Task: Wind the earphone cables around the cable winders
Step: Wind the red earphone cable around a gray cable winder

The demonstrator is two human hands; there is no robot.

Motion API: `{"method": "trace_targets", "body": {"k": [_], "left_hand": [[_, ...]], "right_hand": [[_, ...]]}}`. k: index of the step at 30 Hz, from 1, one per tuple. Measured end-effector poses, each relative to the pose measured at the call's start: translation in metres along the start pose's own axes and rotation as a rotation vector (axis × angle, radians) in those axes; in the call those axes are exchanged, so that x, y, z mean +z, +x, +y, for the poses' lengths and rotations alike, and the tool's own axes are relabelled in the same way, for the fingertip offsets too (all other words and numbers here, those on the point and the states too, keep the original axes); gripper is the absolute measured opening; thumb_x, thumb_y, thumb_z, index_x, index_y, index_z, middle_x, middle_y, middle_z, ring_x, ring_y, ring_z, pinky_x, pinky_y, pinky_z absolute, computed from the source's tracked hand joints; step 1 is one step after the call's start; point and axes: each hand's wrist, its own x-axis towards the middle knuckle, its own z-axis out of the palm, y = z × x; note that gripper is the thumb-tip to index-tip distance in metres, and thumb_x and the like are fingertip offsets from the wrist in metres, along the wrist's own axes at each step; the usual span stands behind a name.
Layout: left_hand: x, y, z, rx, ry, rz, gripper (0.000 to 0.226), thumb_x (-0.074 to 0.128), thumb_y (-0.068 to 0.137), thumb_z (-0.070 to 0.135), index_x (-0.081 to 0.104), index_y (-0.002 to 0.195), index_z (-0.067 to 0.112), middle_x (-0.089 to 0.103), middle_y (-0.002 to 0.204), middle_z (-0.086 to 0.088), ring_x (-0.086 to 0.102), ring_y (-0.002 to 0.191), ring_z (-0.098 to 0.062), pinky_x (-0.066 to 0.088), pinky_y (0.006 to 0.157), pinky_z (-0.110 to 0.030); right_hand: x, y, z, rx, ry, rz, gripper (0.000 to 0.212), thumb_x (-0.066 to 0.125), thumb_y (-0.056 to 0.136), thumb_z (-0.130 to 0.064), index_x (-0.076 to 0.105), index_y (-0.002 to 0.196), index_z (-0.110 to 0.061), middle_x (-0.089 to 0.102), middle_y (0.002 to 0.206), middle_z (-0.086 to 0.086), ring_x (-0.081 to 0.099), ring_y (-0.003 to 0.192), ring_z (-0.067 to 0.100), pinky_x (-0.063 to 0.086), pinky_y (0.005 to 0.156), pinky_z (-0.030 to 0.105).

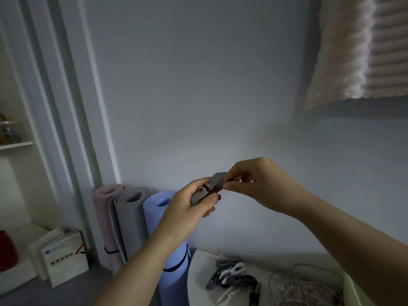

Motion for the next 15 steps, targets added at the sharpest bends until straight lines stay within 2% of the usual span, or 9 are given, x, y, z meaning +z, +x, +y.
{"method": "trace_targets", "body": {"k": [2, 4, 9, 12, 15], "left_hand": [[0.0, -0.001, 0.0, 0.005, 0.011, 0.018, 0.025, 0.064, 0.089, 0.01, 0.066, 0.103, 0.031, 0.071, 0.096, -0.009, 0.067, 0.084, -0.014, 0.056, 0.084, -0.032], [0.0, -0.001, -0.001, 0.002, 0.032, 0.032, 0.024, 0.065, 0.088, 0.012, 0.065, 0.106, 0.028, 0.071, 0.096, -0.007, 0.069, 0.087, -0.014, 0.057, 0.083, -0.029], [0.003, 0.0, 0.0, -0.009, 0.074, 0.076, 0.018, 0.067, 0.087, 0.013, 0.067, 0.097, 0.028, 0.073, 0.088, -0.003, 0.068, 0.081, -0.016, 0.056, 0.079, -0.029], [0.005, 0.003, -0.001, 0.017, 0.169, 0.04, 0.02, 0.067, 0.087, 0.017, 0.066, 0.092, 0.036, 0.073, 0.084, 0.005, 0.067, 0.076, -0.008, 0.054, 0.08, -0.028], [0.006, 0.003, -0.003, 0.034, 0.223, 0.014, 0.021, 0.07, 0.086, 0.021, 0.066, 0.098, 0.038, 0.071, 0.079, 0.016, 0.065, 0.077, 0.0, 0.05, 0.077, -0.02]], "right_hand": [[-0.001, 0.0, 0.002, 0.032, 0.049, -0.014, 0.007, 0.066, 0.086, -0.026, 0.072, 0.09, -0.022, 0.06, 0.067, -0.011, 0.049, 0.057, 0.005, 0.039, 0.052, 0.014], [-0.001, -0.001, 0.003, 0.05, 0.095, -0.031, 0.006, 0.065, 0.088, -0.024, 0.07, 0.086, -0.027, 0.058, 0.064, -0.011, 0.046, 0.053, 0.003, 0.037, 0.05, 0.014], [0.002, -0.004, -0.002, 0.02, 0.161, -0.041, 0.009, 0.064, 0.088, -0.027, 0.067, 0.083, -0.034, 0.068, 0.077, -0.006, 0.059, 0.068, 0.015, 0.046, 0.06, 0.023], [0.003, -0.004, -0.01, -0.006, 0.172, -0.069, 0.008, 0.062, 0.09, -0.024, 0.069, 0.086, -0.026, 0.069, 0.08, -0.01, 0.061, 0.075, 0.001, 0.047, 0.066, 0.014], [0.004, -0.004, -0.013, 0.029, 0.247, -0.051, 0.009, 0.061, 0.091, -0.019, 0.068, 0.088, -0.018, 0.07, 0.078, -0.01, 0.063, 0.071, -0.005, 0.046, 0.066, 0.008]]}}
